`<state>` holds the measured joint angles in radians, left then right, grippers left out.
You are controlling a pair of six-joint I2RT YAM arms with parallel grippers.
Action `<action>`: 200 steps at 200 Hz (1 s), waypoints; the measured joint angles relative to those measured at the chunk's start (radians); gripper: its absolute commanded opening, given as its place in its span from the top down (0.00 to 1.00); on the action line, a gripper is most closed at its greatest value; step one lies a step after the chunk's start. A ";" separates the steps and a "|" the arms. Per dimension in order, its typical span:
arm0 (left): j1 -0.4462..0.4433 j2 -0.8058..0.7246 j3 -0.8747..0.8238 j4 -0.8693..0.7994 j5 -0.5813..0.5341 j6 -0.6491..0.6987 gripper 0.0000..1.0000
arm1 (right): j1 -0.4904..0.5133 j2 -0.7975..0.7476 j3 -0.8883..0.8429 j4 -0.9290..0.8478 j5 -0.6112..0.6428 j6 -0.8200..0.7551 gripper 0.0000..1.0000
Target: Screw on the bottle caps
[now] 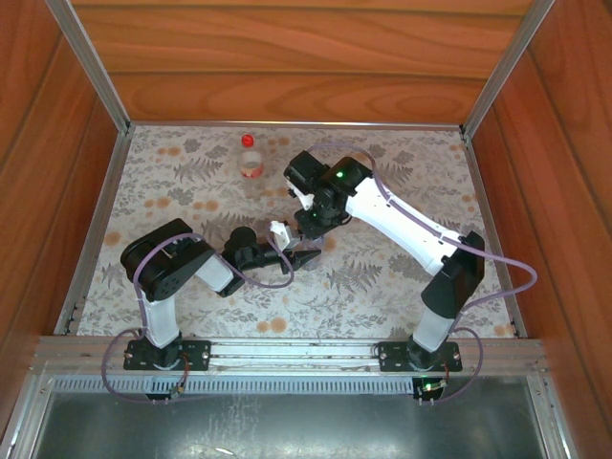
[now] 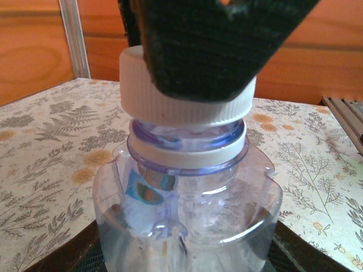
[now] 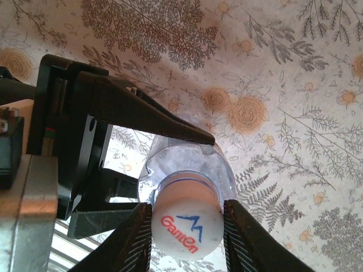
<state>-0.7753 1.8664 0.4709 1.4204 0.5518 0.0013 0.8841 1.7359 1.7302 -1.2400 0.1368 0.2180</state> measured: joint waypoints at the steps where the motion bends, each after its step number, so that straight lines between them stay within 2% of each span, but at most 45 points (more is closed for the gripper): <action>1: 0.000 0.000 0.000 0.000 0.000 0.000 0.47 | 0.000 -0.002 -0.004 0.004 0.000 0.000 0.67; 45: 0.003 0.000 0.000 0.000 0.000 -0.014 0.47 | 0.000 -0.068 -0.098 0.097 0.000 -0.005 0.67; 78: 0.003 0.000 0.000 0.000 0.001 -0.018 0.47 | 0.000 -0.073 -0.105 0.108 0.000 -0.011 0.67; 115: 0.003 0.004 0.001 0.002 0.001 -0.020 0.47 | 0.000 -0.056 -0.084 0.088 0.000 -0.018 0.67; 151: 0.003 0.010 0.003 0.010 -0.006 -0.024 0.47 | 0.000 0.010 0.010 0.000 0.028 0.031 0.67; 169: 0.003 0.014 0.008 0.013 -0.006 -0.025 0.47 | 0.002 0.029 0.038 -0.031 0.040 0.062 0.63; 179: 0.003 0.016 0.009 0.013 -0.006 -0.024 0.47 | 0.006 0.029 0.038 -0.035 0.045 0.076 0.54; 200: 0.003 0.018 0.011 0.016 -0.006 -0.027 0.47 | 0.006 0.029 0.015 -0.041 0.047 0.090 0.43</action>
<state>-0.7723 1.8847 0.4816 1.4364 0.5461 -0.0254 0.8902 1.7649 1.7454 -1.2812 0.1833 0.3080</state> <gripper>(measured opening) 0.534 0.520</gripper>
